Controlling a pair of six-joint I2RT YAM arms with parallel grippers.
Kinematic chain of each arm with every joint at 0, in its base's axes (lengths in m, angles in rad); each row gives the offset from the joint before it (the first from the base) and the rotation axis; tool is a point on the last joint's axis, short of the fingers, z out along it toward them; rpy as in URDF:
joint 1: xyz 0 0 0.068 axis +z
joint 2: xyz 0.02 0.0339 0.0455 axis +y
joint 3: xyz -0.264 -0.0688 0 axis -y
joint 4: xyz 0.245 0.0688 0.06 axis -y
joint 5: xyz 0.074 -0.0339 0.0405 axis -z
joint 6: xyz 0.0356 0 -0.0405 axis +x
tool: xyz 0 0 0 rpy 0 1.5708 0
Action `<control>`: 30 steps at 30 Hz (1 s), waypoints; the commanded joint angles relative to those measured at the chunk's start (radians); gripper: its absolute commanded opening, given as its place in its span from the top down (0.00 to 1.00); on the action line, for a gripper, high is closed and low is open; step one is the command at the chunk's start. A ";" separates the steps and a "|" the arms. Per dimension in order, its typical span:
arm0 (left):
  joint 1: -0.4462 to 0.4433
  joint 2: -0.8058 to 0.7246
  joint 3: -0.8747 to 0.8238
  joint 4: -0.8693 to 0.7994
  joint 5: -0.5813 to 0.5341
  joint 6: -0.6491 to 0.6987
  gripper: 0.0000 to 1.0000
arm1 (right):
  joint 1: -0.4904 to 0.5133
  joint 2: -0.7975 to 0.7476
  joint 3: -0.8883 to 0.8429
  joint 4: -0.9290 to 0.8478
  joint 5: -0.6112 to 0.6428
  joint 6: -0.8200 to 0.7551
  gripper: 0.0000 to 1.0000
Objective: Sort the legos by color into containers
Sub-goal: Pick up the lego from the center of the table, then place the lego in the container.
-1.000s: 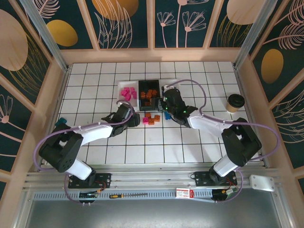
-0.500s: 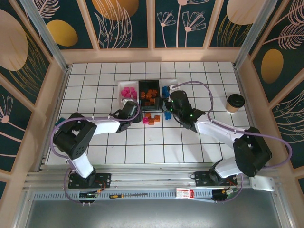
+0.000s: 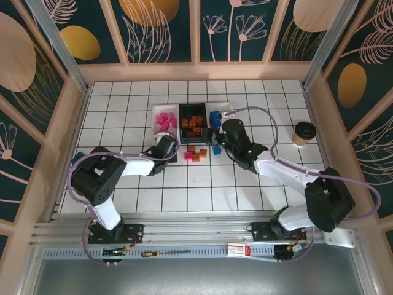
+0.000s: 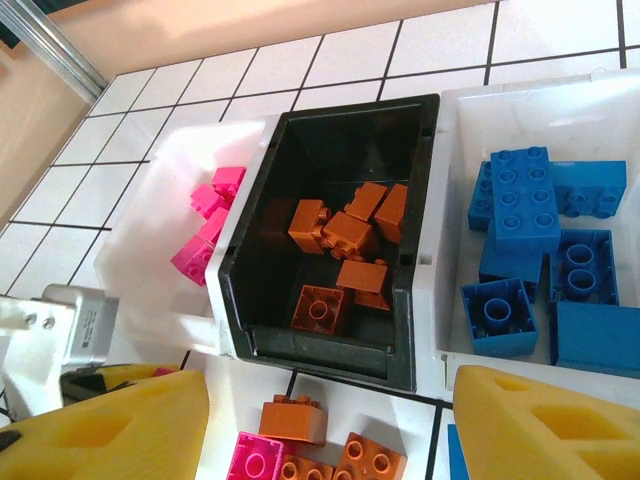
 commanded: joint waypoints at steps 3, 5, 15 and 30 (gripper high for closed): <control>-0.004 -0.144 -0.064 -0.061 0.011 -0.051 0.79 | -0.004 -0.030 -0.030 0.033 0.015 0.024 0.34; -0.004 -0.213 -0.084 -0.091 0.016 -0.062 0.81 | -0.004 -0.040 -0.044 0.036 0.013 0.030 0.34; 0.055 -0.221 0.150 -0.251 -0.010 -0.012 0.81 | -0.003 -0.095 -0.129 0.047 -0.016 0.070 0.34; 0.166 0.158 0.546 -0.324 0.009 0.012 0.64 | 0.017 -0.204 -0.280 -0.013 -0.034 0.100 0.33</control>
